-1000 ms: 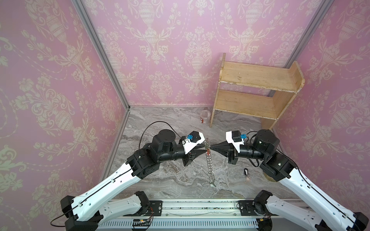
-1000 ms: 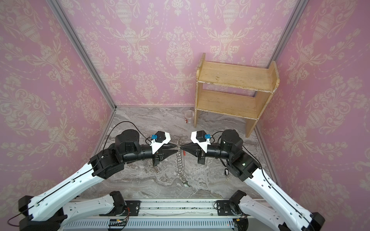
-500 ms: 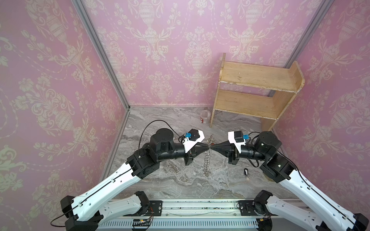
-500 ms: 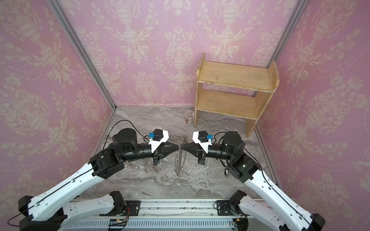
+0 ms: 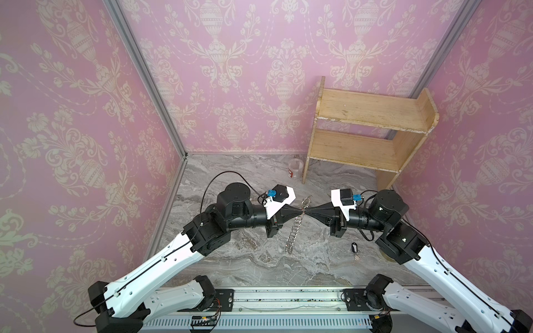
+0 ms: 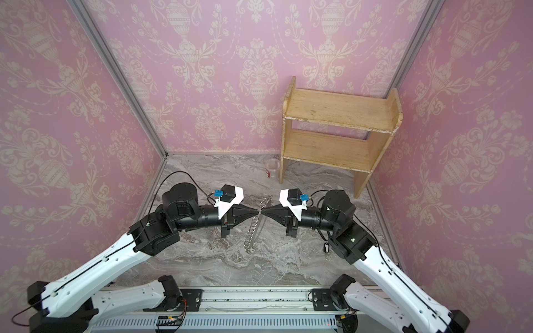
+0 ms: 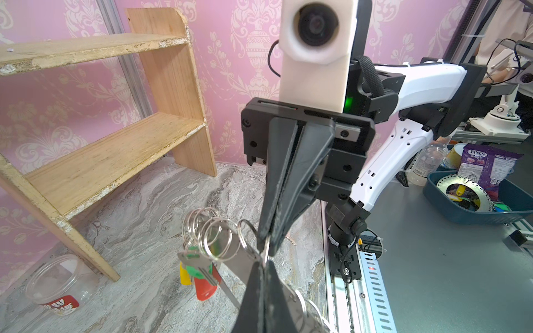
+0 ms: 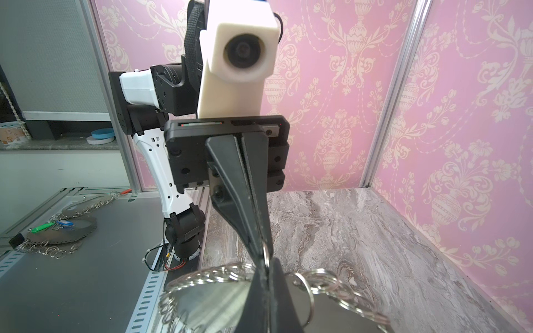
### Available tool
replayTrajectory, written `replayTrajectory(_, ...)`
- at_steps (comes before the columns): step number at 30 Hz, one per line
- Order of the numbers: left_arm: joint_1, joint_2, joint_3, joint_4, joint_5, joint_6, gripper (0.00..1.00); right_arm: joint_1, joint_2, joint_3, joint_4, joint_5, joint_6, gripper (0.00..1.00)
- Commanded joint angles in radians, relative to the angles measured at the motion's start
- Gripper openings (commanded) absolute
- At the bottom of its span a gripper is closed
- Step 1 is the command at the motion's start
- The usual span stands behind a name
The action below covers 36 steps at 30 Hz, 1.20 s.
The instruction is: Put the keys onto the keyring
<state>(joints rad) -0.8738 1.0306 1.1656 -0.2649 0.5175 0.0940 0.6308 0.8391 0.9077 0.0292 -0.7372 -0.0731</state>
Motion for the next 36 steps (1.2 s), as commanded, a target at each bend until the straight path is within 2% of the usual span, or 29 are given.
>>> replayTrajectory(1, -0.002, 0.003, 0.055, -0.019, 0.051, 0.049, 0.00, 0.008, -0.002, 0.014, 0.001, 0.016, 0.017, 0.00)
replayTrajectory(3, -0.004, 0.011, 0.090, -0.085, 0.042, 0.092, 0.00, 0.012, 0.005, 0.031, -0.057, 0.042, -0.007, 0.00)
replayTrajectory(6, -0.007, 0.037, 0.169, -0.221, 0.015, 0.170, 0.00, 0.013, -0.006, 0.058, -0.174, 0.086, -0.059, 0.38)
replayTrajectory(9, -0.020, 0.078, 0.265, -0.375, -0.029, 0.252, 0.00, 0.013, -0.032, 0.081, -0.277, 0.134, -0.107, 0.55)
replayTrajectory(11, -0.035, 0.104, 0.320, -0.453, -0.064, 0.296, 0.00, 0.014, -0.048, 0.095, -0.326, 0.162, -0.135, 0.61)
replayTrajectory(21, -0.137, 0.240, 0.520, -0.716, -0.250, 0.463, 0.00, 0.012, -0.056, 0.135, -0.372, 0.163, -0.182, 0.64)
replayTrajectory(31, -0.180, 0.269, 0.574, -0.747, -0.350, 0.516, 0.00, 0.017, -0.055, 0.145, -0.394, 0.134, -0.198, 0.58)
replayTrajectory(36, -0.195, 0.280, 0.581, -0.740, -0.356, 0.524, 0.00, 0.023, -0.030, 0.153, -0.383, 0.097, -0.195, 0.54)
